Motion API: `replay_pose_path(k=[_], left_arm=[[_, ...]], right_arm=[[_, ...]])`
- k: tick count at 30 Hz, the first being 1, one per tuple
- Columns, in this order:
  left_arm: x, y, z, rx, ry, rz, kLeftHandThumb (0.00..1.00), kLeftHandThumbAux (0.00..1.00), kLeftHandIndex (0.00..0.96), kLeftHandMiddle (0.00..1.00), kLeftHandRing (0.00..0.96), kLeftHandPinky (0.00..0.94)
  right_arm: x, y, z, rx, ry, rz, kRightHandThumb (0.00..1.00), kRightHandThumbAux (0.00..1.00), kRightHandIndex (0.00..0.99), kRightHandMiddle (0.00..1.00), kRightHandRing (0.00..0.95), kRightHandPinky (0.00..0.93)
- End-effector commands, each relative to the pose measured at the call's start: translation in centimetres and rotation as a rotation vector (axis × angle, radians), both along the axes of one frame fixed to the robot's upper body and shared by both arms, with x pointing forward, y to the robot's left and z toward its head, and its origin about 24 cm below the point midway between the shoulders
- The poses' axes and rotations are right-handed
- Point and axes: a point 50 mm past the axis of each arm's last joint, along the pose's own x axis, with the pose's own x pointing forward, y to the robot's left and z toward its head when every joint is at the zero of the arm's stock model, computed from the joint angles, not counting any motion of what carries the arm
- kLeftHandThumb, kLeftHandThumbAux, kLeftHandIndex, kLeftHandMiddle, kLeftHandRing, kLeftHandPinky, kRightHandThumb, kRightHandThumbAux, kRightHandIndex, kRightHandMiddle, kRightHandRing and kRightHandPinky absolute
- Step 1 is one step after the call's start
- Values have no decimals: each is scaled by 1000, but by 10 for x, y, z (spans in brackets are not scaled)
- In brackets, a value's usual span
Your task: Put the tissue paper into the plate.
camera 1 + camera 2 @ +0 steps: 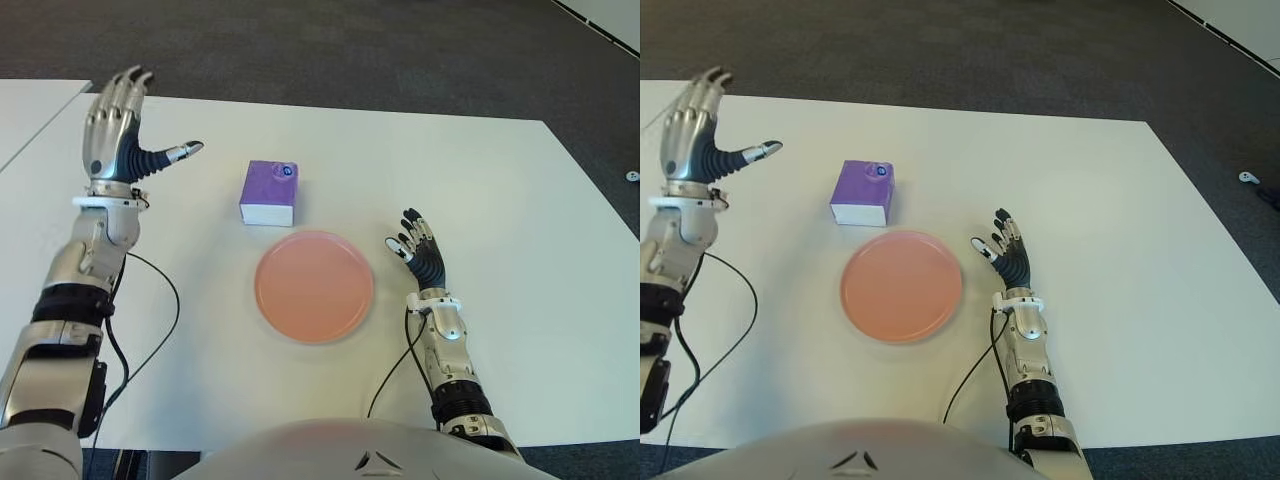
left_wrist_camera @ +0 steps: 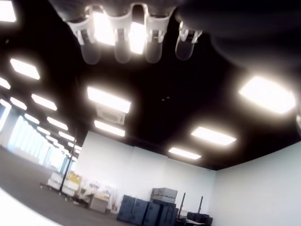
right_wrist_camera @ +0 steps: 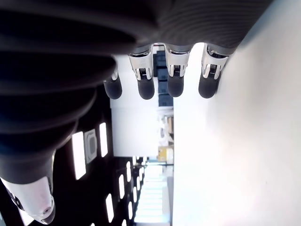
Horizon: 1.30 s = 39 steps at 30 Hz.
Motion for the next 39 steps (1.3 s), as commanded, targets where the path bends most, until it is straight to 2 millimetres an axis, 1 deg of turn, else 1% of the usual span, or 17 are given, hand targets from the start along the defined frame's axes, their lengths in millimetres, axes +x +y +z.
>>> replay_pose_path(k=[1,4,6,7,9,12,16,18,20,25,30,39], left_arm=[[7,-7,4,98,-6,-4,193,289,0,0,0,0],[13,-20,11,157,-7,-29,187,282,0,0,0,0],[15,-25,13,173,1,-38,185,280,0,0,0,0],[16,-26,13,179,4,-42,185,280,0,0,0,0],[21,-37,13,213,19,-71,183,281,0,0,0,0],[24,-45,12,254,36,-97,178,284,0,0,0,0],[26,-53,7,321,80,-143,169,283,0,0,0,0],[27,-67,-3,385,148,-239,155,286,0,0,0,0],[28,-74,-11,424,194,-309,147,291,0,0,0,0],[30,-77,-17,467,252,-387,131,299,0,0,0,0],[33,-83,-29,531,369,-456,104,296,0,0,0,0],[34,-89,-35,590,467,-532,74,275,0,0,0,0]], right_arm=[[-38,-2,-55,34,295,-35,0,658,0,0,0,0],[-37,-2,-57,41,304,-35,0,664,0,0,0,0],[-37,-2,-57,41,305,-35,0,665,0,0,0,0],[-37,-2,-57,41,305,-35,0,664,0,0,0,0],[-37,-1,-57,42,303,-33,0,660,0,0,0,0],[-37,-1,-57,41,300,-32,0,652,0,0,0,0],[-36,1,-57,40,296,-32,0,645,0,0,0,0],[-36,1,-56,40,295,-33,0,634,0,0,0,0],[-36,1,-56,40,296,-35,0,627,0,0,0,0],[-35,2,-57,37,299,-37,0,622,0,0,0,0],[-35,3,-57,34,303,-33,0,619,0,0,0,0],[-35,5,-57,30,301,-31,0,604,0,0,0,0]])
